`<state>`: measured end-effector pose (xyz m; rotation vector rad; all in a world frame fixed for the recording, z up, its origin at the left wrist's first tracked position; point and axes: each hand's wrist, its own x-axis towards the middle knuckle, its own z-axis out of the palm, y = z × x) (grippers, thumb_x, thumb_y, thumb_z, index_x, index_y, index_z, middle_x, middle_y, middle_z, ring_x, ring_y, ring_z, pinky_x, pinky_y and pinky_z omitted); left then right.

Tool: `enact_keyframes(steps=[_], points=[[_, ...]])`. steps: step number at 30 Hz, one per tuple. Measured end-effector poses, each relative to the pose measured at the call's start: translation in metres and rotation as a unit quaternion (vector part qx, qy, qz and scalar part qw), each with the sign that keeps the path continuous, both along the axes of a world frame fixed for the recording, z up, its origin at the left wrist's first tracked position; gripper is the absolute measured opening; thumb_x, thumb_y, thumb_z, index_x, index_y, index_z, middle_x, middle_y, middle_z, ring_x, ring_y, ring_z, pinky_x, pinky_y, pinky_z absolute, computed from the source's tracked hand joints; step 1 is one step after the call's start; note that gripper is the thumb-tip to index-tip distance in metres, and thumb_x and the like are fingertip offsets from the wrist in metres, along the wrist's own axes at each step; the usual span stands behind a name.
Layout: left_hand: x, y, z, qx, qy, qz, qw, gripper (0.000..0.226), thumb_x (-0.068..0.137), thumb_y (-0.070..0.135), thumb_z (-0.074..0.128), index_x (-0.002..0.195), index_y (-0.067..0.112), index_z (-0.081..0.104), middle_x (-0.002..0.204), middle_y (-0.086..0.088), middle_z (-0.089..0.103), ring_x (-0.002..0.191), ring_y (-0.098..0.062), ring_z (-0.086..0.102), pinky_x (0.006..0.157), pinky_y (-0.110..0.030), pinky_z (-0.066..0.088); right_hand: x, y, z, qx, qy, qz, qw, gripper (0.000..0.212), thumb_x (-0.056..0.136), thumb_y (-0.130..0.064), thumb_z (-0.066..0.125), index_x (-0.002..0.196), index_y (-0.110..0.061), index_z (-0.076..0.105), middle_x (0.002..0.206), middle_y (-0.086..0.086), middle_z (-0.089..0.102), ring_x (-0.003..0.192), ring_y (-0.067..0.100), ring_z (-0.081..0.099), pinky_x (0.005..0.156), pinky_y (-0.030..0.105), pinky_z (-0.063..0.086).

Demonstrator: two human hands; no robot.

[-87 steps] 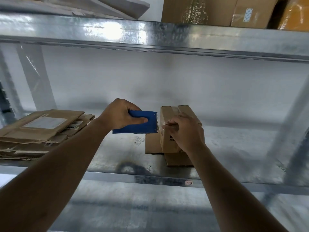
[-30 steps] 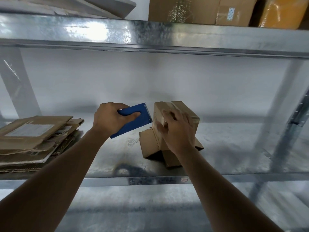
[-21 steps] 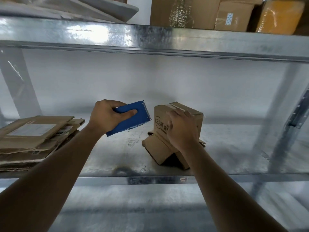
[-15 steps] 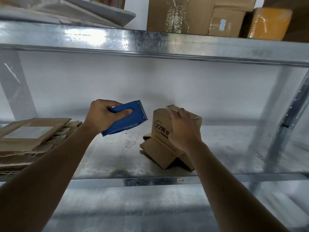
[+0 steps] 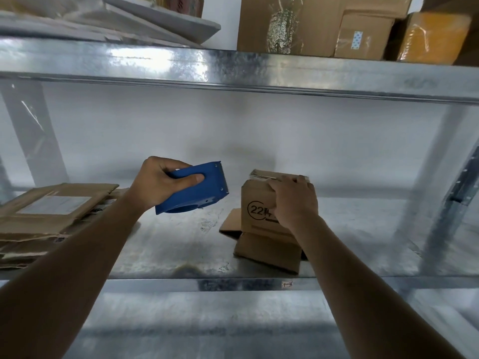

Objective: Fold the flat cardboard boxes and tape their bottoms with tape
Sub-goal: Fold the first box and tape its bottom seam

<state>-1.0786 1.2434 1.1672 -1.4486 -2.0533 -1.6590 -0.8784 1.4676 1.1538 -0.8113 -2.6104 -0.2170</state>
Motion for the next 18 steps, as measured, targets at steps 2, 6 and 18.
enact_keyframes(steps=[2, 6, 18], points=[[0.000, -0.002, 0.002, 0.006, -0.012, -0.011, 1.000, 0.014, 0.085, 0.020, 0.083, 0.099, 0.018, 0.083, 0.089, 0.002, 0.081, 0.081, -0.022, 0.077, 0.070, -0.035, 0.064, 0.009, 0.007, 0.003, -0.026, 0.003, 0.066, 0.998, 0.072, 0.090, -0.027, 0.078, 0.154, -0.034, 0.045, 0.151, -0.008, 0.052, 0.144, 0.026, 0.036, 0.123, 0.043, 0.024], [-0.001, -0.007, 0.008, 0.013, -0.010, -0.034, 0.999, 0.016, 0.085, 0.018, 0.082, 0.097, 0.028, 0.084, 0.091, 0.002, 0.081, 0.081, -0.020, 0.077, 0.069, -0.032, 0.064, 0.018, 0.032, 0.000, -0.087, 0.008, 0.179, 0.980, 0.084, 0.085, -0.009, 0.080, 0.155, -0.036, 0.044, 0.159, -0.013, 0.046, 0.150, 0.012, 0.034, 0.128, 0.036, -0.001], [0.000, -0.027, 0.005, 0.030, -0.087, -0.116, 0.989, 0.059, 0.053, 0.069, 0.092, 0.097, 0.032, 0.085, 0.100, -0.006, 0.081, 0.088, -0.018, 0.076, 0.075, -0.030, 0.063, -0.013, -0.020, 0.007, -0.050, -0.046, 0.056, 0.996, 0.088, 0.081, -0.087, 0.046, 0.150, -0.032, 0.043, 0.159, 0.003, 0.038, 0.144, 0.038, 0.041, 0.119, 0.068, 0.018]])
